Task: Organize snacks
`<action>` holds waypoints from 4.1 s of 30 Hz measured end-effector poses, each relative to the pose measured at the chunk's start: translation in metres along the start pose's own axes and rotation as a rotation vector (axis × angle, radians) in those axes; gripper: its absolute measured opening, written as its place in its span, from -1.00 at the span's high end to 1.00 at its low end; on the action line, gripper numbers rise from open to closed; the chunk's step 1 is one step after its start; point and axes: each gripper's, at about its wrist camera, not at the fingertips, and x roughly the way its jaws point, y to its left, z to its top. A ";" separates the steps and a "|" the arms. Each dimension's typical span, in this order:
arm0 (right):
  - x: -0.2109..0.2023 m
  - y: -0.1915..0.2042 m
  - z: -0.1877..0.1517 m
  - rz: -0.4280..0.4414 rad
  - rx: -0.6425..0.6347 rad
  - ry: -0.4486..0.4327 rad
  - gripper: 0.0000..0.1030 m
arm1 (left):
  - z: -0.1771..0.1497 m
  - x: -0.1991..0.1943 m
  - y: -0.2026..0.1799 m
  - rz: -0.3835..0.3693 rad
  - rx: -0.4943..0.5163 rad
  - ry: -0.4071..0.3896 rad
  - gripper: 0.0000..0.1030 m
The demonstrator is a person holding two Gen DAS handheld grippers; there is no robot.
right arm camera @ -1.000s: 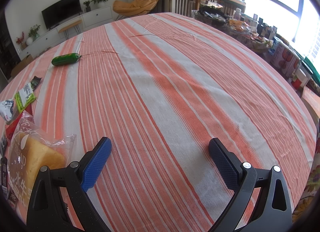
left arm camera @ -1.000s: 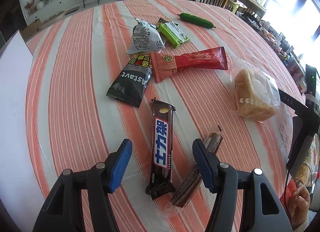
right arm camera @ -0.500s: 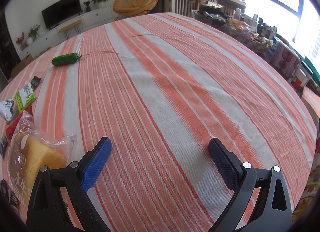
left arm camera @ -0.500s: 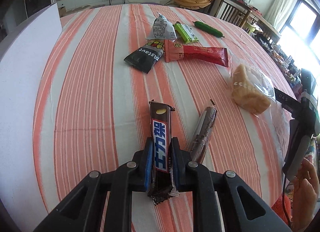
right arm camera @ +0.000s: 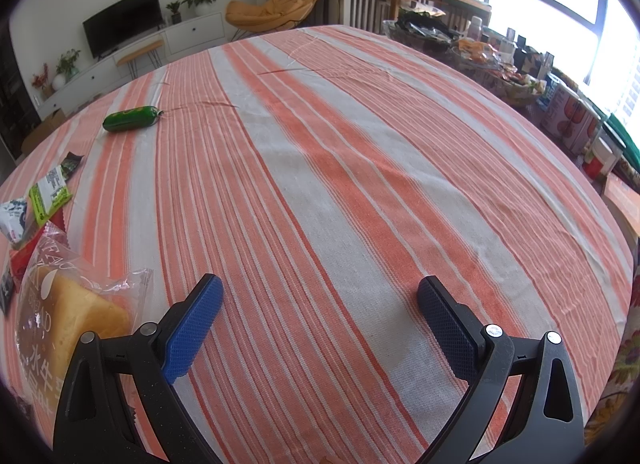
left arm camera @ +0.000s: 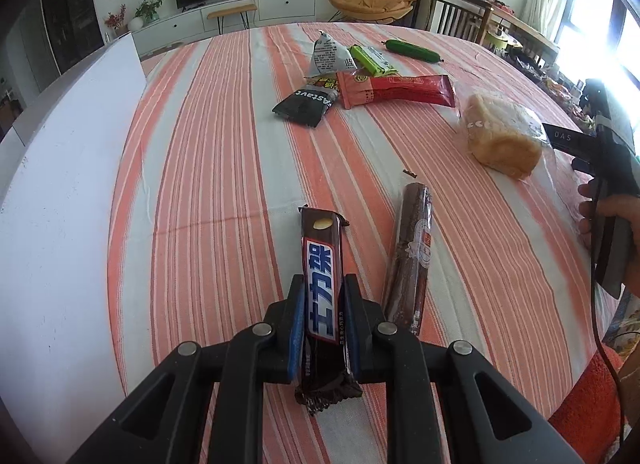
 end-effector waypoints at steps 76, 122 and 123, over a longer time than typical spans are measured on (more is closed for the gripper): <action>-0.249 0.330 -0.102 0.925 -0.438 0.216 -0.15 | -0.035 -0.150 0.244 0.358 -0.366 -0.284 -0.71; -0.096 0.017 -0.122 0.069 -0.105 0.028 -0.56 | 0.037 0.014 -0.044 -0.039 0.017 -0.086 -0.96; -0.096 0.016 -0.122 0.069 -0.103 0.029 -0.61 | 0.038 0.019 -0.041 -0.027 0.005 -0.081 -0.96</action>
